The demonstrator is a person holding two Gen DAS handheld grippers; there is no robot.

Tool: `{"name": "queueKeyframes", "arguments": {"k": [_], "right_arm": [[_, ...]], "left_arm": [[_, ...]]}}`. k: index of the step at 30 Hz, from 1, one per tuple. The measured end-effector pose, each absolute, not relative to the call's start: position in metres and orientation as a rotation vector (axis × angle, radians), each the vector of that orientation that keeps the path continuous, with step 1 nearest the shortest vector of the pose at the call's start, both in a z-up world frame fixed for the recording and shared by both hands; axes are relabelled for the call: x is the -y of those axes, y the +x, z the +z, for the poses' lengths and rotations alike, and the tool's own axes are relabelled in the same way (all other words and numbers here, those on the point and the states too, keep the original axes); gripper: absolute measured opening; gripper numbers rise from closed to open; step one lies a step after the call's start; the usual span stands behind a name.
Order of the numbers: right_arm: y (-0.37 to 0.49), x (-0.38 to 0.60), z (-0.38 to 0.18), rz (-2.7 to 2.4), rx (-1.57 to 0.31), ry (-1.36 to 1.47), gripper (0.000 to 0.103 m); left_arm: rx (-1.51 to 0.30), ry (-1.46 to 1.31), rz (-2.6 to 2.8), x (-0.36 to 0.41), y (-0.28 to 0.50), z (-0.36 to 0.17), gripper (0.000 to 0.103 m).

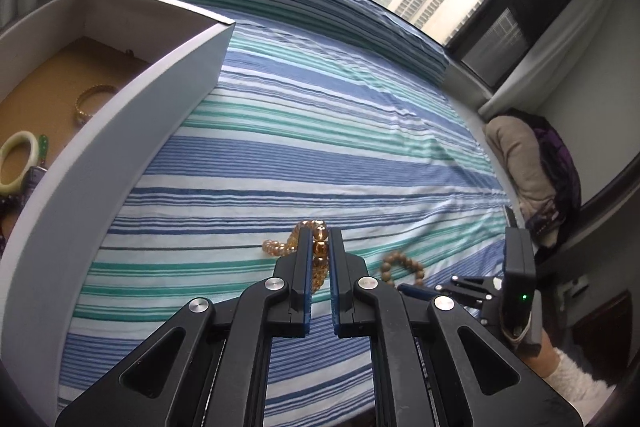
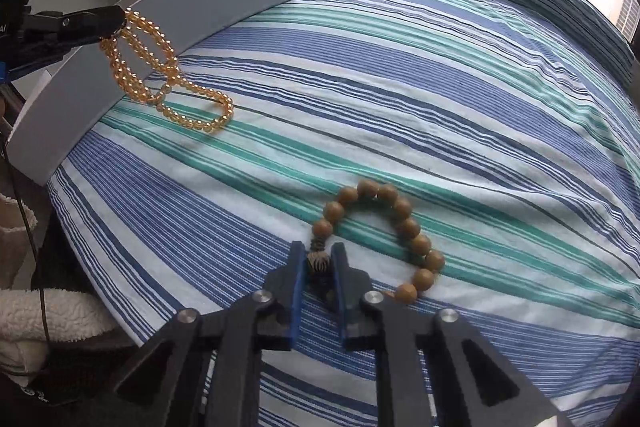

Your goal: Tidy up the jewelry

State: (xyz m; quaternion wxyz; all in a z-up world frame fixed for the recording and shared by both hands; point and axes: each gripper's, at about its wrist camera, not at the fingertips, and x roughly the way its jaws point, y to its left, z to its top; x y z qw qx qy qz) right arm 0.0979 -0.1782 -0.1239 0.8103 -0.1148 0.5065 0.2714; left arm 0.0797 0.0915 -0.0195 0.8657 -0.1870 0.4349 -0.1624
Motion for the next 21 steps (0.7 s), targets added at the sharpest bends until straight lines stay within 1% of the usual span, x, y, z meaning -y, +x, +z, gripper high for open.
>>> {"name": "queueKeyframes", "arguments": {"k": [4,10,14,17,21], "right_arm": [[0.096,0.192,-0.093,0.609,-1.051,-0.131,0.014],[0.102,0.19,-0.011,0.722,-0.925,-0.001,0.014],[0.112,0.158,0.04,0.829,-0.836,0.008,0.014],[0.126,0.124,0.07,0.905,-0.787,0.022,0.014],[0.152,0.065,0.093,0.972,-0.749,0.024,0.014]], "left_arm": [[-0.883,-0.411,-0.327,-0.103,0.071,0.006,0.004],[-0.778,-0.404,-0.262,-0.136,0.044,0.072,0.004],[-0.695,-0.425,-0.179,-0.18,0.025,0.117,0.004],[-0.641,-0.421,-0.094,-0.216,0.015,0.141,0.004],[-0.619,-0.422,0.03,-0.261,0.01,0.142,0.005]]}}
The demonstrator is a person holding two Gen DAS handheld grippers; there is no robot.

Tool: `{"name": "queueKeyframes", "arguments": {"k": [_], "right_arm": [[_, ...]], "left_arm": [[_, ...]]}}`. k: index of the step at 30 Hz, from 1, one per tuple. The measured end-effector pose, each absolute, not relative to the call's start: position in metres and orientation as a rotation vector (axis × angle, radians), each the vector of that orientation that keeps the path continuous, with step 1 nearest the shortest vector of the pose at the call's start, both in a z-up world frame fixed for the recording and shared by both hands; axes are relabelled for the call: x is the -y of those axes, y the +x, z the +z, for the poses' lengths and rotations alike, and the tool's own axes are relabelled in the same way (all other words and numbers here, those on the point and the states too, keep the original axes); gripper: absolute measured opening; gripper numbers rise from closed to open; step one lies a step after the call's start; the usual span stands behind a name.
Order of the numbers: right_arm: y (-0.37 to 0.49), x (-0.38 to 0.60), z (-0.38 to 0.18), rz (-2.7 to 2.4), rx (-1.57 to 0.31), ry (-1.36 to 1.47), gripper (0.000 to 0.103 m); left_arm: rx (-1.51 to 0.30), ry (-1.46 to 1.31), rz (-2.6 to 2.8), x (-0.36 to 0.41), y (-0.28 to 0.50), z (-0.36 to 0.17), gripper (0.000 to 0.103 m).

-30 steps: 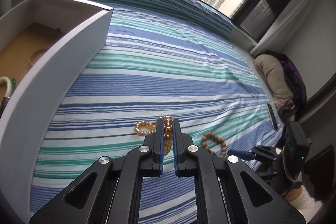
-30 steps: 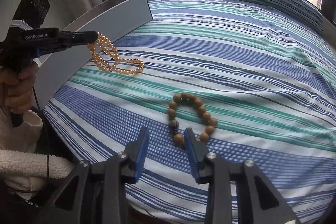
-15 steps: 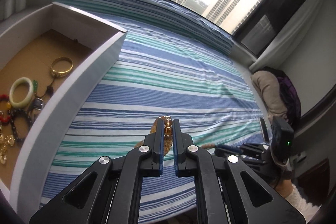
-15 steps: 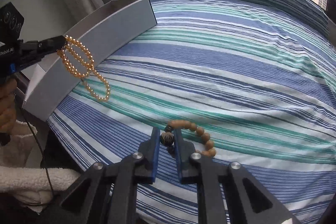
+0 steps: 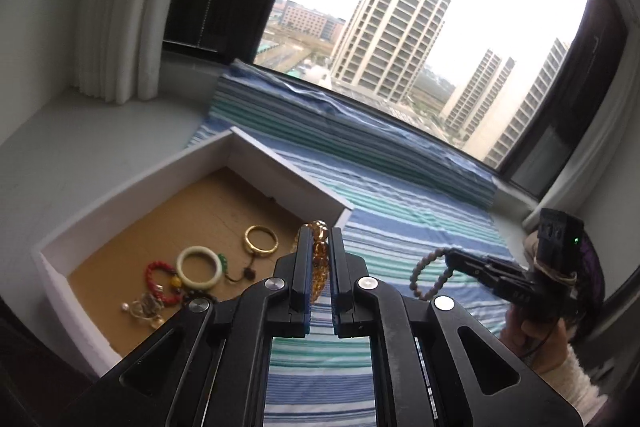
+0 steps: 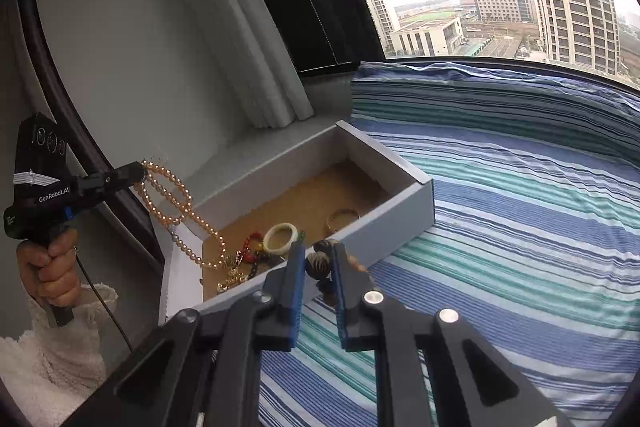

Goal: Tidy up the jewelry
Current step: 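Carry the amber bracelets and wooden bracelet into the white box and release both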

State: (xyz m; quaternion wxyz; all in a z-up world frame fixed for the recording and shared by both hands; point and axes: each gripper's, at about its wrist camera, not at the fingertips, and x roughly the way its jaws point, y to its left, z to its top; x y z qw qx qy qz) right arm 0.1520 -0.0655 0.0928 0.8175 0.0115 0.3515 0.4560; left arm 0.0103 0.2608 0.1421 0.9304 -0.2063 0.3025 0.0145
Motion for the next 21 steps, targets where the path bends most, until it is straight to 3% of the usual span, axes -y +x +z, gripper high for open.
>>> {"name": "queueKeyframes", "arguments": {"k": [6,11,19,20,21], "right_arm": [[0.188,-0.037,0.082,1.031,-0.783,-0.002,0.014],[0.211,-0.112,0.041,1.024,-0.896,-0.09,0.014],[0.211,-0.148,-0.028,0.905,-1.06,-0.244,0.015],[0.208,-0.149,-0.03,0.898,-1.058,-0.259,0.015],[0.206,-0.149,-0.029,0.893,-1.052,-0.265,0.024]], "left_arm": [[-0.689,-0.433,0.194,-0.312,0.009,0.09,0.005],[-0.806,-0.456,0.259,-0.336,0.013,0.029,0.005],[-0.876,-0.389,0.316,-0.322,0.017,-0.015,0.007],[-0.863,-0.358,0.34,-0.316,0.016,-0.012,0.011],[-0.847,-0.331,0.362,-0.311,0.016,-0.007,0.03]]}}
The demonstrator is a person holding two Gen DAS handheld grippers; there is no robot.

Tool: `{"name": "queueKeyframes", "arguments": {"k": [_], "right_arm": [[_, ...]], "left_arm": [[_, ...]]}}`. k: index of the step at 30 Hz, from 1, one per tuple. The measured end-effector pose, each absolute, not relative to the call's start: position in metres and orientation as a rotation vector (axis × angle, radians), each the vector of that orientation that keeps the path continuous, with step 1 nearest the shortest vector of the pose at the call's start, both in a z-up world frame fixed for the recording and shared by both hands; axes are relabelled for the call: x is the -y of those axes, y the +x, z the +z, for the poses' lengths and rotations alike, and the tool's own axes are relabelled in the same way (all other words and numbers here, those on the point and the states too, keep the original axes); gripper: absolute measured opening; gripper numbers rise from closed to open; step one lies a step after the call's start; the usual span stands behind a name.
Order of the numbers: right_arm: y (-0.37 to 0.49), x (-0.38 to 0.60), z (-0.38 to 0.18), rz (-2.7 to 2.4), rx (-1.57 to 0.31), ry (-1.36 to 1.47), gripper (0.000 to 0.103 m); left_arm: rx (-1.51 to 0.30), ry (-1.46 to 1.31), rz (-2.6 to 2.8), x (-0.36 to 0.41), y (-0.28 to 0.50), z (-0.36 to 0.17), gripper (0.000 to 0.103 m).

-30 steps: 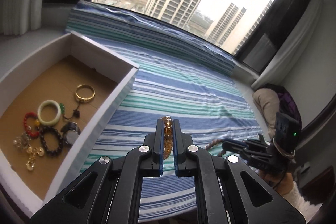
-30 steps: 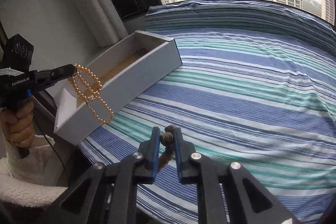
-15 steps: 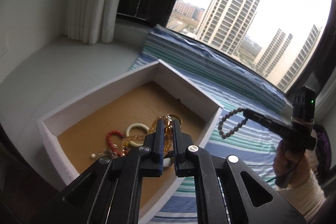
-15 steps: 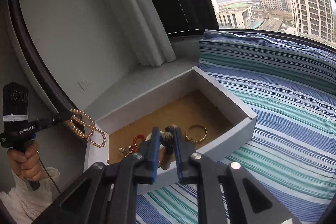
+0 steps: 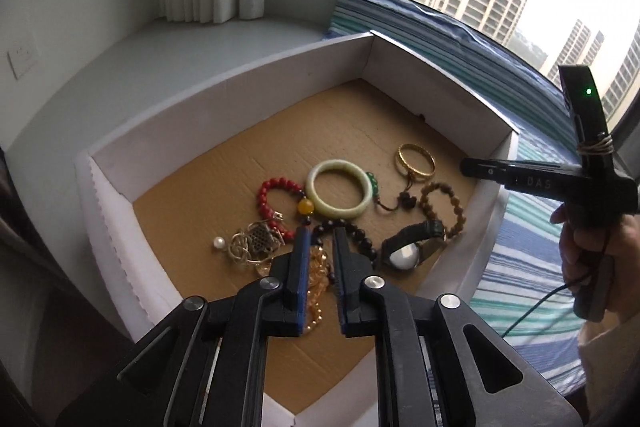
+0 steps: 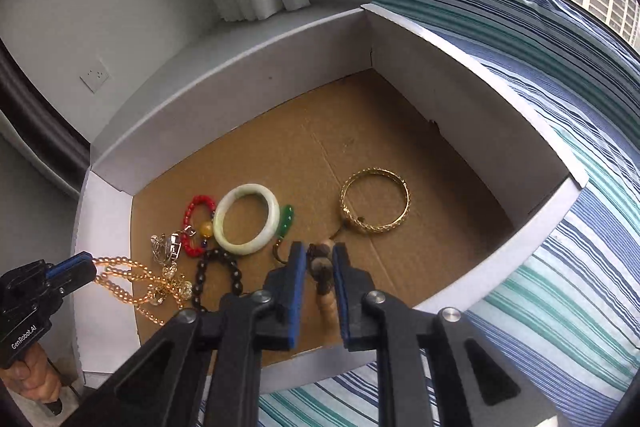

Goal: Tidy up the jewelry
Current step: 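Carry the amber bracelets and wooden bracelet into the white box and release both, then open the right gripper and withdraw it from the box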

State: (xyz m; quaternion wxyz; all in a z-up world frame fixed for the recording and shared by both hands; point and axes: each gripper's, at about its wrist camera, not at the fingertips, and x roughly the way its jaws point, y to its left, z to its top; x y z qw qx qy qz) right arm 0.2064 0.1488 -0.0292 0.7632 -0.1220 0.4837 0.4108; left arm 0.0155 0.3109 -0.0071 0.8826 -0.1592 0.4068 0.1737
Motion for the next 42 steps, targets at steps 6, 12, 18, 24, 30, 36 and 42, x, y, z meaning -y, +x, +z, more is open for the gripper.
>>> {"name": "queueKeyframes", "arguments": {"k": [6,12,18,24,30,36,42], "right_arm": [[0.187,-0.138,0.005,0.884,-0.943,-0.236,0.066],[0.148,-0.138,0.032,0.9,-0.819,-0.331,0.074],[0.111,-0.145,0.042,0.922,-0.74,-0.428,0.08],[0.099,-0.148,0.044,0.925,-0.734,-0.431,0.08],[0.096,-0.15,0.042,0.9,-0.731,-0.448,0.08],[0.094,-0.154,0.041,0.874,-0.742,-0.475,0.08],[0.093,-0.156,0.036,0.867,-0.755,-0.48,0.08]], "left_arm": [[-0.699,-0.229,0.54,-0.285,0.0,0.023,0.102],[-0.636,-0.347,0.569,-0.285,-0.018,0.036,0.102],[-0.666,-0.399,0.66,-0.294,-0.026,0.037,0.102],[-0.721,-0.208,0.842,-0.287,-0.02,0.033,0.102],[-0.756,-0.256,0.839,-0.295,-0.025,0.034,0.102],[-0.781,-0.294,0.799,-0.293,-0.025,0.036,0.102],[-0.797,-0.281,0.785,-0.288,-0.019,0.034,0.102]]}}
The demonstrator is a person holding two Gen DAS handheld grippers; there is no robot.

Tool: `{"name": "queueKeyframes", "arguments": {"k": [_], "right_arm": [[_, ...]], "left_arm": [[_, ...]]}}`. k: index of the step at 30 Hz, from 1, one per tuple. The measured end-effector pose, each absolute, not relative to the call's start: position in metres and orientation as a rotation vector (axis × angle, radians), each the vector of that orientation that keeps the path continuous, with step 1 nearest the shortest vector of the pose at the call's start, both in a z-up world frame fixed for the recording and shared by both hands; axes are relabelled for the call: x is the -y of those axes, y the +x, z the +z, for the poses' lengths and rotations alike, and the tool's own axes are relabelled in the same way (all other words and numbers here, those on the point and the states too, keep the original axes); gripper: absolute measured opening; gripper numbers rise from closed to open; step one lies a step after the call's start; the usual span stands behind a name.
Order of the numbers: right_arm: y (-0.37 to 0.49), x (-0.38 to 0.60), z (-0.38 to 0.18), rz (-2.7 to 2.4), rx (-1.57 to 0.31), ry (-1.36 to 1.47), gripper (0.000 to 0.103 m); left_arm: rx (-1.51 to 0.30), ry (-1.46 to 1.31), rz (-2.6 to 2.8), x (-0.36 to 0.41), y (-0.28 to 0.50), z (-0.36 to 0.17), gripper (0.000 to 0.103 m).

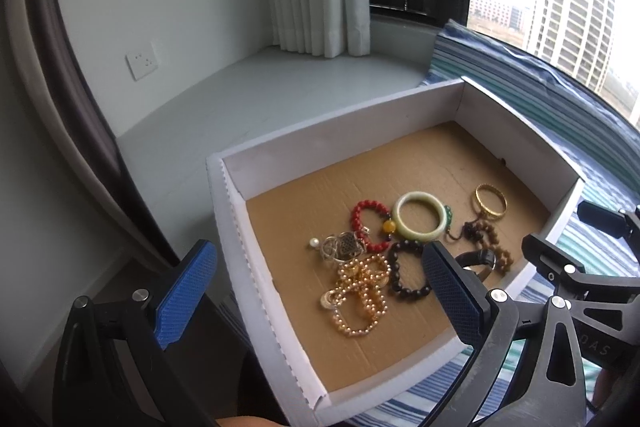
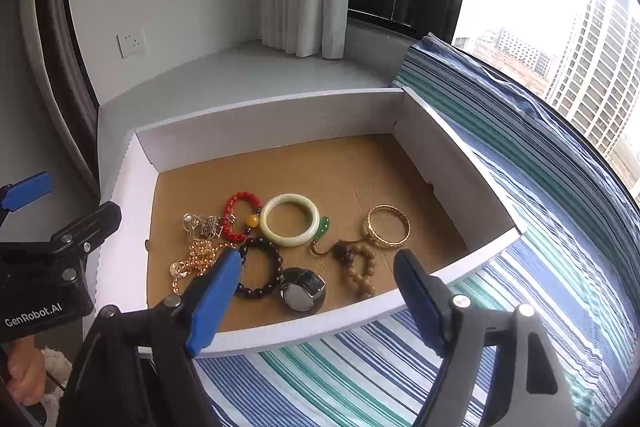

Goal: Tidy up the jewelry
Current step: 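Open the right gripper and withdraw it from the box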

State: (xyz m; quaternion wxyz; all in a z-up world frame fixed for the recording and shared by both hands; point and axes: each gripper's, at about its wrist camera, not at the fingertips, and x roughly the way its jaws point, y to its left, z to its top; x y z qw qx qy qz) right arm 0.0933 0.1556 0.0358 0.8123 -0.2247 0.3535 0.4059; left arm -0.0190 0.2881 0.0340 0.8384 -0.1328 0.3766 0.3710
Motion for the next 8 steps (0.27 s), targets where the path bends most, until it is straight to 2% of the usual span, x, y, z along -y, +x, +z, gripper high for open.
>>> {"name": "queueKeyframes", "arguments": {"k": [8], "right_arm": [[0.0959,-0.1519,0.0334,0.862,-0.766,-0.468,0.08]], "left_arm": [[-0.787,-0.301,0.761,-0.2845,-0.0177,0.029,0.102]]}}
